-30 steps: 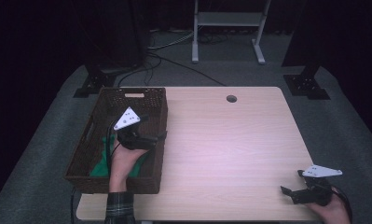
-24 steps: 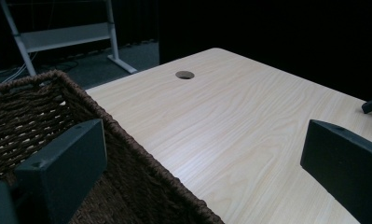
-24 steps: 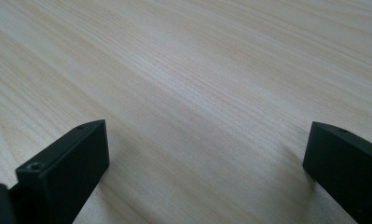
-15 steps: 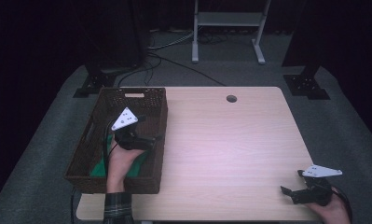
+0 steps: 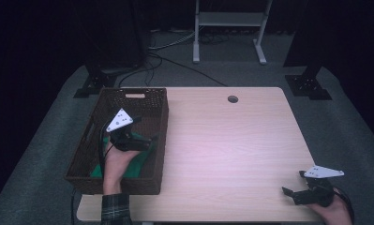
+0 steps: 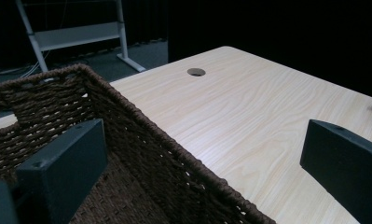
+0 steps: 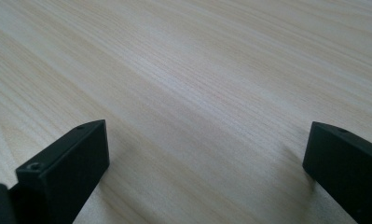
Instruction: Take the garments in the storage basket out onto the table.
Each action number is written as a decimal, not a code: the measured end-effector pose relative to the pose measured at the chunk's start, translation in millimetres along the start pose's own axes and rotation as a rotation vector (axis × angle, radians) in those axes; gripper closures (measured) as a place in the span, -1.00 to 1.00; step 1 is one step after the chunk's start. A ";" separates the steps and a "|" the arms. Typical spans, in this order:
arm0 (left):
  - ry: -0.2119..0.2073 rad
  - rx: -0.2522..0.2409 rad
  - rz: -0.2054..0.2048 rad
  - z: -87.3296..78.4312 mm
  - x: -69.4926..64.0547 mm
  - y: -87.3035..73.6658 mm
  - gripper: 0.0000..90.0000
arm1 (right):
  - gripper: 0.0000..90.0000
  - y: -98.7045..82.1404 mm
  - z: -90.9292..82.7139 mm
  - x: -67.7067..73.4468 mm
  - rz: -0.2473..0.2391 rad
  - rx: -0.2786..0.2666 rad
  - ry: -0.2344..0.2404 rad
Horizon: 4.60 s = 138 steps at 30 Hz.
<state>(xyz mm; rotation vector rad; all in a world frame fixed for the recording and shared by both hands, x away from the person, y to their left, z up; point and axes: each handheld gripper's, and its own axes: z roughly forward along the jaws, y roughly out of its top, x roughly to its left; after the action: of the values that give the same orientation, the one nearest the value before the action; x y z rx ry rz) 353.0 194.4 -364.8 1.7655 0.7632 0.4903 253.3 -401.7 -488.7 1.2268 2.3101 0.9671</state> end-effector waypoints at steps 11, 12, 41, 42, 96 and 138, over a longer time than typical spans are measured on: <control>0.007 0.002 0.001 -4.8 5.5 -2.1 -1.00 | -1.00 0.0 0.0 0.0 0.000 0.000 0.000; 0.007 0.003 0.000 -5.1 6.0 -2.3 -1.00 | -1.00 0.0 0.0 0.0 0.000 0.000 0.000; 0.039 -0.012 -0.018 -22.7 21.6 -8.3 -1.00 | -1.00 0.0 0.0 0.1 0.001 0.000 -0.001; 0.039 -0.011 -0.018 -23.4 22.3 -8.6 -1.00 | -1.00 0.0 0.0 0.1 0.001 0.000 -0.001; 0.140 0.084 -0.022 -32.5 44.2 -22.0 -1.00 | -1.00 -0.2 -0.1 0.6 0.002 0.000 -0.002; 0.203 0.352 -0.035 -11.8 46.7 -34.4 -1.00 | -1.00 -0.4 -0.2 1.0 0.003 0.000 -0.001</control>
<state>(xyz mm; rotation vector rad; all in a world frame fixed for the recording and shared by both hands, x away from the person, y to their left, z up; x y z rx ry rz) 369.5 242.1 -395.7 2.0429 1.0730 0.5424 252.4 -401.1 -488.8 1.2304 2.3080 0.9668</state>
